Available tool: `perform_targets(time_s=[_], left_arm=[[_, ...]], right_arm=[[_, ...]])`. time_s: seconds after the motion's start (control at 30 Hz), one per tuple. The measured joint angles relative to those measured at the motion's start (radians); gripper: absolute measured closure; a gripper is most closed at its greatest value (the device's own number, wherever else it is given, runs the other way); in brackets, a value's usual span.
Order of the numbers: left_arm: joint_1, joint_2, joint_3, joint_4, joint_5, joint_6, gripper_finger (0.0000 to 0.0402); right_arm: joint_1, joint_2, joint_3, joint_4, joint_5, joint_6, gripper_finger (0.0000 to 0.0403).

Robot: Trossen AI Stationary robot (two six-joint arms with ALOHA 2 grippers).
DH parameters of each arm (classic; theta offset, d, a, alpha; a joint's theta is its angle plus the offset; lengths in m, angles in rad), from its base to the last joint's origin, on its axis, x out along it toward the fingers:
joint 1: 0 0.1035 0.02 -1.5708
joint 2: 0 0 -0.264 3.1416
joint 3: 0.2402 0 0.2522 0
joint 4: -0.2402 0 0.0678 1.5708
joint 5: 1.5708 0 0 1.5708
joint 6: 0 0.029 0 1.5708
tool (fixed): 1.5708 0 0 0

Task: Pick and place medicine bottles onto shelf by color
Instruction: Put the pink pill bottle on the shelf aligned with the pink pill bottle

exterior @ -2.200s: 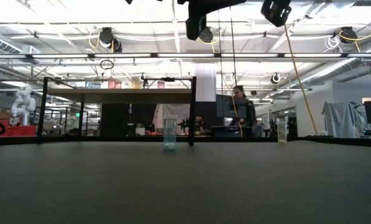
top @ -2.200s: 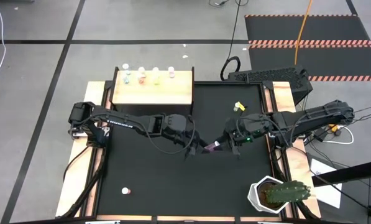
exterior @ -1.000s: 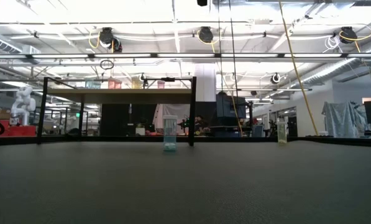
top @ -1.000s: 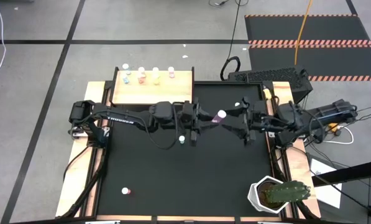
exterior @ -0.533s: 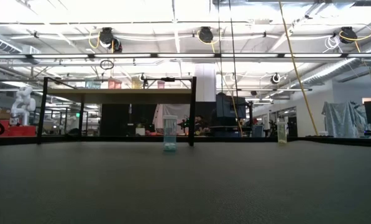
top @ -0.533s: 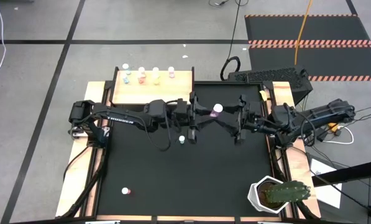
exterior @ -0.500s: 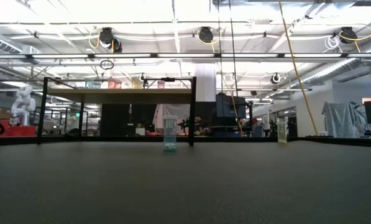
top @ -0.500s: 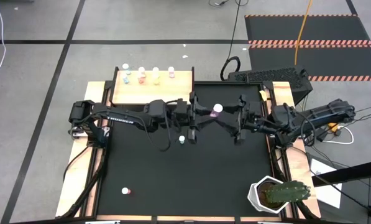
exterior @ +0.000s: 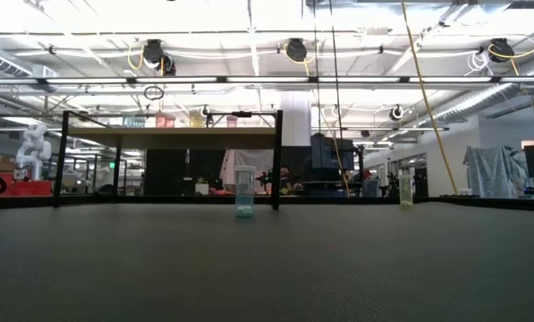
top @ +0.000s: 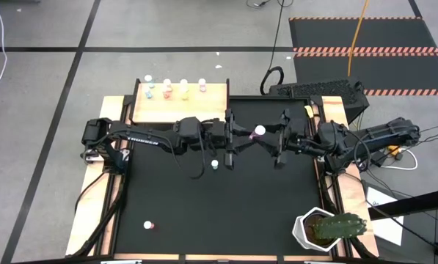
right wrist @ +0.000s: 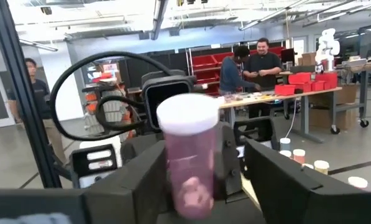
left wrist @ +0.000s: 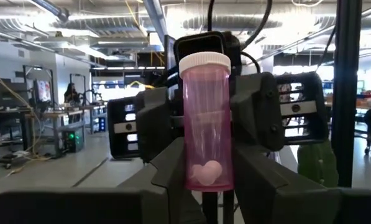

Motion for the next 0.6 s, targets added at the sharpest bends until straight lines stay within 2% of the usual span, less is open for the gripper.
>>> perform_targets(time_s=[0.17, 0.33, 0.43, 0.53, 0.6], left_arm=[[0.011, 0.0, 0.0, -0.02, 0.001, 0.003, 0.0295], [0.016, 0.0, 0.0, -0.021, -0.023, -0.005, 0.0273], [0.015, 0.0, 0.0, -0.023, -0.068, -0.031, 0.0249], [0.016, -0.002, 0.0, -0.042, -0.087, -0.027, 0.0208], [0.017, -0.026, 0.0, -0.149, -0.096, 0.006, 0.0171]], right_arm=[[-0.005, 0.0, 0.0, -0.002, 0.001, 0.002, 0.0251], [-0.005, 0.0, 0.0, -0.002, 0.003, 0.008, 0.0292], [-0.006, 0.0, 0.0, -0.009, 0.007, 0.006, 0.0307], [-0.007, 0.0, 0.0, -0.015, 0.009, -0.004, 0.031], [-0.017, 0.0, 0.0, -0.025, 0.005, -0.007, 0.0308]])
